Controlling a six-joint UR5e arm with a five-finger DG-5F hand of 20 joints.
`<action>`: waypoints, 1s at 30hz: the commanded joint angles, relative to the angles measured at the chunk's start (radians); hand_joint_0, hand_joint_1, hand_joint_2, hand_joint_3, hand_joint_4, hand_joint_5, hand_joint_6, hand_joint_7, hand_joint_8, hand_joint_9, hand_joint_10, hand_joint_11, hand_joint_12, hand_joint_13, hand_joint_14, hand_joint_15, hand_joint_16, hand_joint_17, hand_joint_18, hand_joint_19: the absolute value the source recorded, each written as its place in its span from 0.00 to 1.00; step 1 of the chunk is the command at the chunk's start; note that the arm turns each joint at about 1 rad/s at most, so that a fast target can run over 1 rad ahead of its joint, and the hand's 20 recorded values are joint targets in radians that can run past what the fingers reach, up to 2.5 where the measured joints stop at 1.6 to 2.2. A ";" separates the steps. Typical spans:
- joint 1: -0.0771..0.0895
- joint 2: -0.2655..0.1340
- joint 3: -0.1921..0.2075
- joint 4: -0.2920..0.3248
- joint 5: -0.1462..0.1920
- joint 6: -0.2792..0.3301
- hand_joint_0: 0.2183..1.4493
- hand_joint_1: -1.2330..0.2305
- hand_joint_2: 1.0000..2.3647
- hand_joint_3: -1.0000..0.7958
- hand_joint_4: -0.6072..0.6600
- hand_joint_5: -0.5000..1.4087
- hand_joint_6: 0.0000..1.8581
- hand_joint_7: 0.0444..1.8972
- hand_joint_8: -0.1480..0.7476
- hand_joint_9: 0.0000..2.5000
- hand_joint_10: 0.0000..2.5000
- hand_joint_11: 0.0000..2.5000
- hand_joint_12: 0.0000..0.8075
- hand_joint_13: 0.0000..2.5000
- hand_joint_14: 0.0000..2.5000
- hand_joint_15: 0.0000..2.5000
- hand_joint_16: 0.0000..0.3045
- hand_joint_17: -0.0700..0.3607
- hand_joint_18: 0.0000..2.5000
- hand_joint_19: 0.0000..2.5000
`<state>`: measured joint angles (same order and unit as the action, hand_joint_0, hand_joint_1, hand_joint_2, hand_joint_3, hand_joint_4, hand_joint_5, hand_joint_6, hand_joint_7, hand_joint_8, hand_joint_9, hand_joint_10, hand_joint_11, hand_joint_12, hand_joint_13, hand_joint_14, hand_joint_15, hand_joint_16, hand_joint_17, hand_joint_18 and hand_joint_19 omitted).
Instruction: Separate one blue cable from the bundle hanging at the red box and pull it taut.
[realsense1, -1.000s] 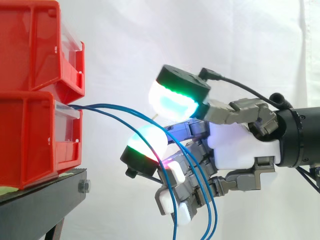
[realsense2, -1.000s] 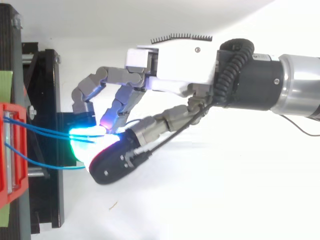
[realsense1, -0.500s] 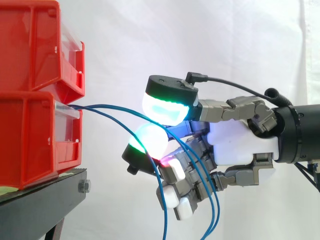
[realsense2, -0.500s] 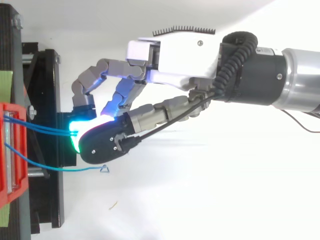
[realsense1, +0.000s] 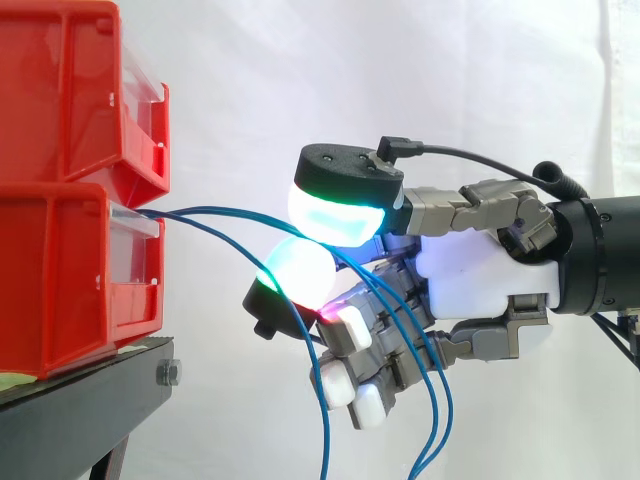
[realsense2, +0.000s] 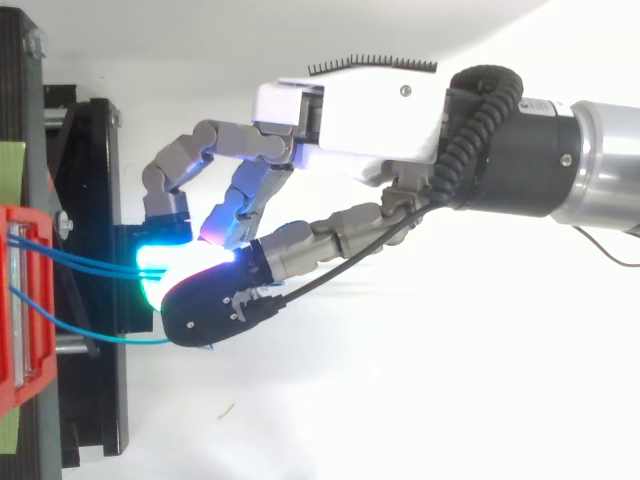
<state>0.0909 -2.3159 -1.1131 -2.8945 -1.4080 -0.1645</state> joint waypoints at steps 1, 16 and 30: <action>0.001 0.003 -0.001 0.000 0.011 -0.004 0.37 0.25 0.01 0.41 0.56 0.16 0.48 0.54 0.51 0.39 0.01 0.35 0.43 0.36 0.01 0.20 0.12 0.35 0.33 0.21; 0.007 0.030 -0.001 -0.025 0.037 -0.047 0.33 0.29 0.00 0.28 0.58 0.16 0.48 0.54 0.50 0.40 0.01 0.36 0.41 0.36 0.01 0.20 0.11 0.34 0.33 0.21; 0.009 0.030 -0.001 -0.025 0.037 -0.049 0.33 0.44 0.01 0.35 0.56 0.17 0.47 0.56 0.53 0.44 0.01 0.35 0.40 0.39 0.01 0.21 0.11 0.34 0.35 0.23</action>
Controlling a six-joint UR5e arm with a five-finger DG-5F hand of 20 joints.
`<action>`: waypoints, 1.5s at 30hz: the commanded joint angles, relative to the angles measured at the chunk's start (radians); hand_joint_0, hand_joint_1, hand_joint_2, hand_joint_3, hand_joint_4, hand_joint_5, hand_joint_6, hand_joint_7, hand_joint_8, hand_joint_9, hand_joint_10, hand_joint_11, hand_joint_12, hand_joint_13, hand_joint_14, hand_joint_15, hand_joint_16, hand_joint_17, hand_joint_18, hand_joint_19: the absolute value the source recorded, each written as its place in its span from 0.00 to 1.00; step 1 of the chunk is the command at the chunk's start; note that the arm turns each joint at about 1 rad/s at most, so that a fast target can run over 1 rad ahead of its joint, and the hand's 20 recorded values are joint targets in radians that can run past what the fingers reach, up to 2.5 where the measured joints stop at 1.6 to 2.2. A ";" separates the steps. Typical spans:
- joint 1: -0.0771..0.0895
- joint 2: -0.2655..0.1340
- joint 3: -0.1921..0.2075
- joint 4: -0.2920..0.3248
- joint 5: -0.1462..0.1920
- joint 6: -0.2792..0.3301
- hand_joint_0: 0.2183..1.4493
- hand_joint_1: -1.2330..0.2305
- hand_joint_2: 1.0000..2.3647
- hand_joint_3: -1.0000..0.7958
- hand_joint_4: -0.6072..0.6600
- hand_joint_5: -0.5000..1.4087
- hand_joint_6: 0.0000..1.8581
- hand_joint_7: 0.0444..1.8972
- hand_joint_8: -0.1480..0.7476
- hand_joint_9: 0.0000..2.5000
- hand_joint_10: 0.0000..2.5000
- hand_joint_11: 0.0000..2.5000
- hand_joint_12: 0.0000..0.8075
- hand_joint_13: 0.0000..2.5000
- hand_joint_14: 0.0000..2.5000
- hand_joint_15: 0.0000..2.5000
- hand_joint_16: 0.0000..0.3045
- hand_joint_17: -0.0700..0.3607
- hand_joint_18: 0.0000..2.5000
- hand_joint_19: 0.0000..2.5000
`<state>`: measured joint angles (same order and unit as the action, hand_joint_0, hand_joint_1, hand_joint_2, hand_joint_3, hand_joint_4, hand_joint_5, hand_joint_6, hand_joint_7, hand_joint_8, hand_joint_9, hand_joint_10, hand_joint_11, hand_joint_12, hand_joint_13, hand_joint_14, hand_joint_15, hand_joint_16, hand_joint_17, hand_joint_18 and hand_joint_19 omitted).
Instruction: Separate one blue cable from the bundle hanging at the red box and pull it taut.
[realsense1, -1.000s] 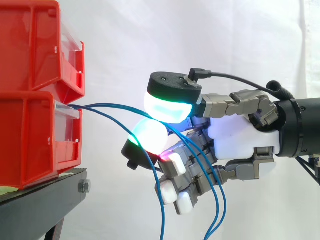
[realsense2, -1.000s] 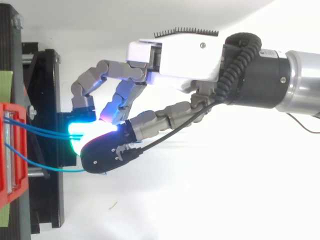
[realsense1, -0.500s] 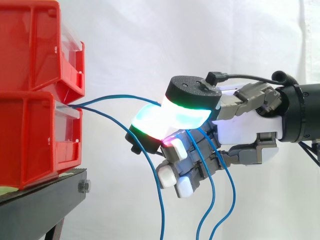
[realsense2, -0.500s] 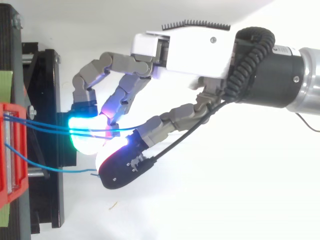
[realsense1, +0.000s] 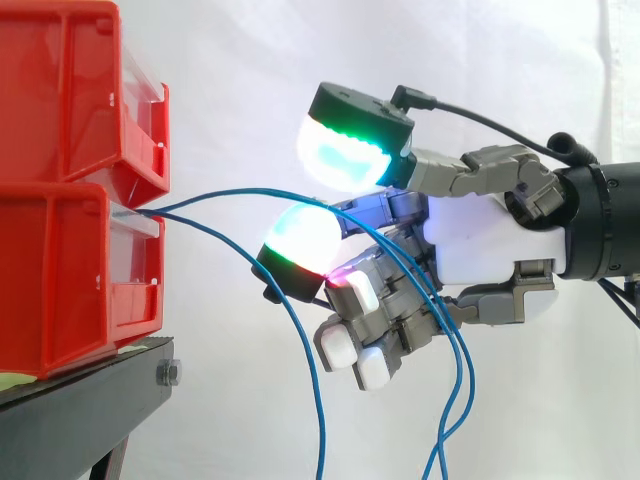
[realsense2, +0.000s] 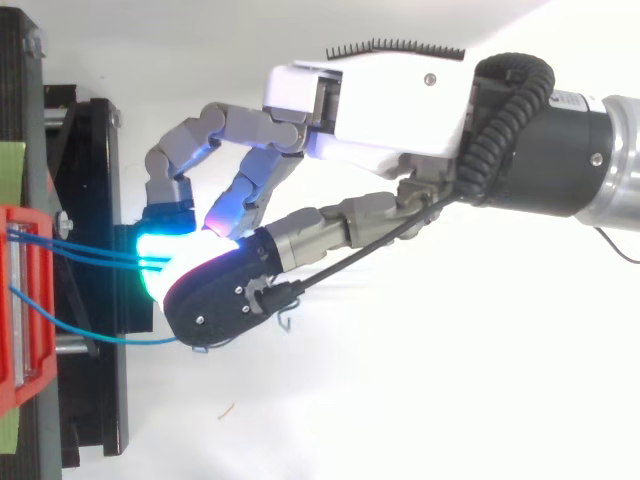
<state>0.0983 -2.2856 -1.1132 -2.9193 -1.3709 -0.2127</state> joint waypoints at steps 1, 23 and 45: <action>0.000 0.000 -0.001 0.000 0.000 0.000 0.32 0.40 0.01 0.40 0.56 0.17 0.47 0.56 0.54 0.44 0.01 0.34 0.42 0.39 0.01 0.20 0.12 0.35 0.36 0.22; 0.003 0.000 -0.001 -0.003 0.015 0.000 0.36 0.27 0.00 0.28 0.55 0.16 0.49 0.56 0.50 0.42 0.01 0.36 0.39 0.37 0.01 0.20 0.10 0.32 0.34 0.18; 0.004 0.000 -0.001 -0.003 0.016 0.000 0.33 0.30 0.01 0.44 0.51 0.17 0.48 0.59 0.53 0.44 0.01 0.35 0.43 0.40 0.01 0.21 0.12 0.35 0.37 0.22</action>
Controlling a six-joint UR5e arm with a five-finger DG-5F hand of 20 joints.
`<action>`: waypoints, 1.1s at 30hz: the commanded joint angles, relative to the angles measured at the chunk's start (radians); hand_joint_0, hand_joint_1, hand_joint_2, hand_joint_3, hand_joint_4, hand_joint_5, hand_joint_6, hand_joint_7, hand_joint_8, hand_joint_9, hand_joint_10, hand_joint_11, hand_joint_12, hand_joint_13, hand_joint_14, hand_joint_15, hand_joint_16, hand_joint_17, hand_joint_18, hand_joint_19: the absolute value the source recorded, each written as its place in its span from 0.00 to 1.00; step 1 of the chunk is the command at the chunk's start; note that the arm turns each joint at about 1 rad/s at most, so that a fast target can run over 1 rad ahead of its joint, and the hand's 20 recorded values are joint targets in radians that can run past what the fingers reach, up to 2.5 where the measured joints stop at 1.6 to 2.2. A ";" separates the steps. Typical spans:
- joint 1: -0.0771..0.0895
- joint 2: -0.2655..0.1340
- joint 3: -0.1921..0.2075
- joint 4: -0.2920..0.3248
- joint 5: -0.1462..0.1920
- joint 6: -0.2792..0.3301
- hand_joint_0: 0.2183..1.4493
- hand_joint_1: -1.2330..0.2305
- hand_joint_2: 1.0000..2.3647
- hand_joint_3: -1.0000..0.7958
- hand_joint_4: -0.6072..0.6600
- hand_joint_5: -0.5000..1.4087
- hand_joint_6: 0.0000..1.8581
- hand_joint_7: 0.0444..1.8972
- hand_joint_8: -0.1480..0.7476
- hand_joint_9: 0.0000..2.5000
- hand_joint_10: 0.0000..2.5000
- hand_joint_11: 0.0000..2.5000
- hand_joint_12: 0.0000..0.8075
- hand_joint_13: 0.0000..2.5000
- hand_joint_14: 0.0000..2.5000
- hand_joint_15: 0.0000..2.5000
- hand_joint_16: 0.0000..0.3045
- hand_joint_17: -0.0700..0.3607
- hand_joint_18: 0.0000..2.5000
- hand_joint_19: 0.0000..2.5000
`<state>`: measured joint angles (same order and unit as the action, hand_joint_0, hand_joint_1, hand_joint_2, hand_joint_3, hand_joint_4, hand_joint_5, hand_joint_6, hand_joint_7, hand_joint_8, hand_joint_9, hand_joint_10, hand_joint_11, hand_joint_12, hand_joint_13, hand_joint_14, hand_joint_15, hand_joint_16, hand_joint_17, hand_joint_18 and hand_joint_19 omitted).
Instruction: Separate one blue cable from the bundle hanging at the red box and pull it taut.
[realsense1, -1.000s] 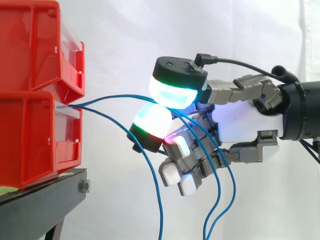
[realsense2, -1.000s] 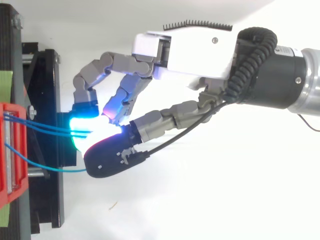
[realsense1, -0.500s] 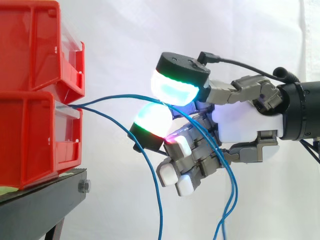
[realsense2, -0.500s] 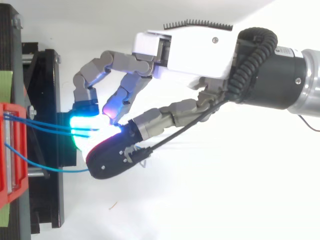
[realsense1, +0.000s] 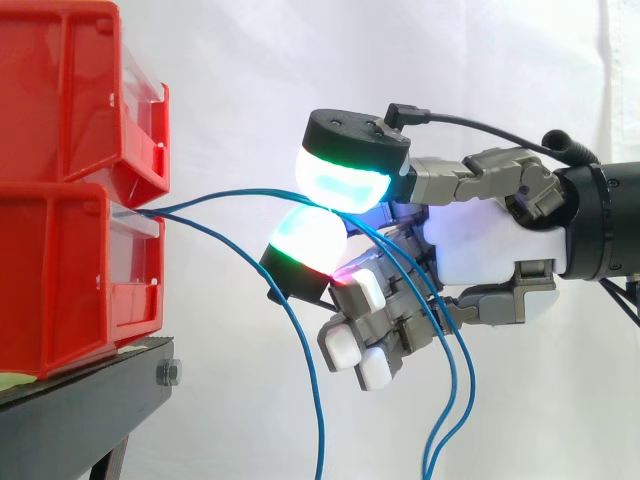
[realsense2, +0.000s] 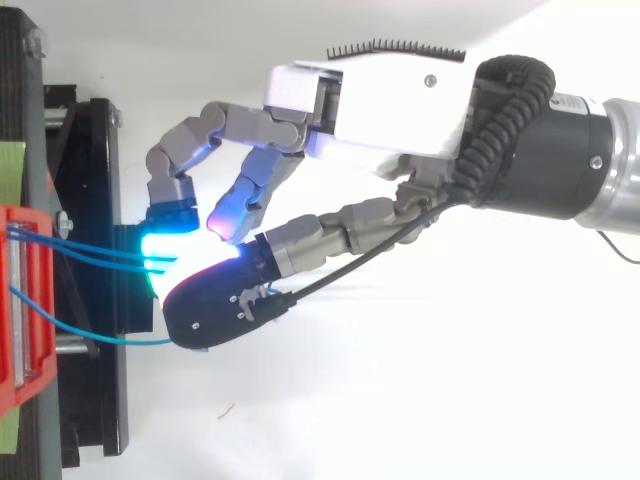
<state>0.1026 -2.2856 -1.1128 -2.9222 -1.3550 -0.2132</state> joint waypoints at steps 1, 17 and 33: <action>0.000 0.000 -0.001 0.000 0.000 0.000 0.34 0.29 0.01 0.44 0.50 0.17 0.49 0.59 0.54 0.44 0.01 0.35 0.43 0.40 0.01 0.21 0.12 0.35 0.37 0.22; 0.000 0.000 -0.001 0.000 0.002 0.000 0.39 0.22 0.00 0.28 0.48 0.18 0.50 0.66 0.51 0.47 0.01 0.38 0.39 0.41 0.01 0.22 0.10 0.33 0.38 0.21; 0.000 0.000 -0.001 0.000 0.002 0.000 0.29 0.58 0.00 0.28 0.52 0.20 0.46 0.62 0.51 0.50 0.01 0.37 0.40 0.42 0.01 0.23 0.11 0.34 0.38 0.25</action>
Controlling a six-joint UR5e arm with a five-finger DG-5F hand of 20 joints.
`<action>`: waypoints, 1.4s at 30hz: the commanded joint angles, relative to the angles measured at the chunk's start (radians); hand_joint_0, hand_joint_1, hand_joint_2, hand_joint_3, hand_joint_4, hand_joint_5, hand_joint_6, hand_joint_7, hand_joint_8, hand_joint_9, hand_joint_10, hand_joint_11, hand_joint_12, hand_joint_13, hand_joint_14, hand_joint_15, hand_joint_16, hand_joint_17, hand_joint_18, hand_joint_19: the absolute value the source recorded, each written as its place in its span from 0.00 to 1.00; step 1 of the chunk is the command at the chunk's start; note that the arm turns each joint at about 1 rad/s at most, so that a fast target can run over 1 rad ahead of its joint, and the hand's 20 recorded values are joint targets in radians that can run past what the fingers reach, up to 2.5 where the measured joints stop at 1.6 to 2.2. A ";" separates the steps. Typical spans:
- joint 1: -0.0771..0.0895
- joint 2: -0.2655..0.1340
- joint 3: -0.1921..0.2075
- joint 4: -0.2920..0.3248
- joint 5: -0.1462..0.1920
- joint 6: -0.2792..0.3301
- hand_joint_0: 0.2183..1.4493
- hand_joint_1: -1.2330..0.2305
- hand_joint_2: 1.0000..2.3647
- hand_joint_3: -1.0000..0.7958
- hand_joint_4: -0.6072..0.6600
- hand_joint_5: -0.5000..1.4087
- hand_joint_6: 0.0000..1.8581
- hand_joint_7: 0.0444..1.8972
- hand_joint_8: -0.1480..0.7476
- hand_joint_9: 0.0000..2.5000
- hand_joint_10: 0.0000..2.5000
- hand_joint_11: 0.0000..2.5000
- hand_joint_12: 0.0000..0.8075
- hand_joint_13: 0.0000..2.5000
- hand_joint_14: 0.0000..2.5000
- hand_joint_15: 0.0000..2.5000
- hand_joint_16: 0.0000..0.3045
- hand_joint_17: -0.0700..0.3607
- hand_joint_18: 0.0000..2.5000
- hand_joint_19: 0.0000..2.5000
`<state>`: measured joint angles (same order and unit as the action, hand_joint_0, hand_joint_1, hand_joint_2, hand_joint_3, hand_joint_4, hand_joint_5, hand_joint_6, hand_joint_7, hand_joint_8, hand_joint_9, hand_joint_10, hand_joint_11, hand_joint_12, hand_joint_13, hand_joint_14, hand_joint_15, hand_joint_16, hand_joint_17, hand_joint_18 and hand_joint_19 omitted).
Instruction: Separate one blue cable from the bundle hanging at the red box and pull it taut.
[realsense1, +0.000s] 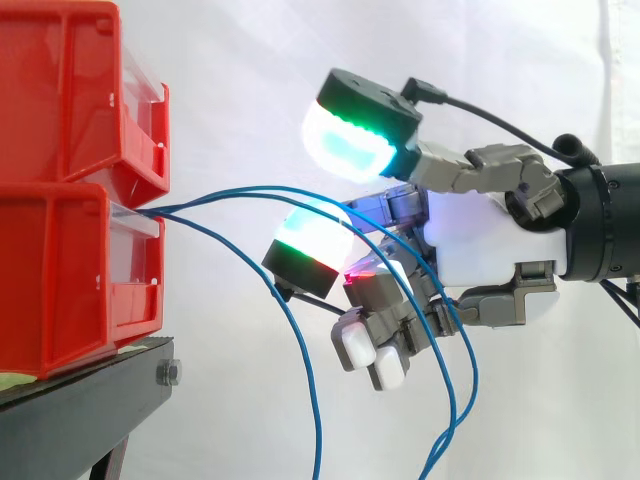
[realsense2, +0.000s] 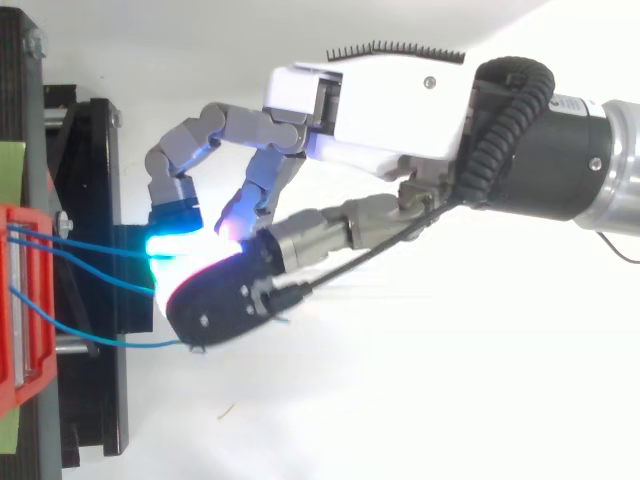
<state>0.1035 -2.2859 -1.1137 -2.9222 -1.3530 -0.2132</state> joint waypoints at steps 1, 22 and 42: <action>0.001 0.000 0.000 0.000 0.000 0.000 0.32 0.59 0.00 0.28 0.52 0.20 0.45 0.62 0.51 0.50 0.01 0.36 0.40 0.42 0.01 0.23 0.11 0.34 0.37 0.26; 0.001 0.000 -0.002 0.000 0.000 0.000 0.33 0.32 0.01 0.46 0.56 0.17 0.48 0.58 0.57 0.46 0.01 0.38 0.47 0.41 0.01 0.23 0.15 0.40 0.39 0.23; 0.005 0.002 -0.002 -0.017 0.009 0.002 0.41 0.29 0.01 0.34 0.42 0.15 0.49 0.55 0.49 0.46 0.01 0.48 0.42 0.40 0.01 0.25 0.12 0.35 0.37 0.23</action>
<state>0.1083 -2.2854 -1.1152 -2.9368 -1.3417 -0.2093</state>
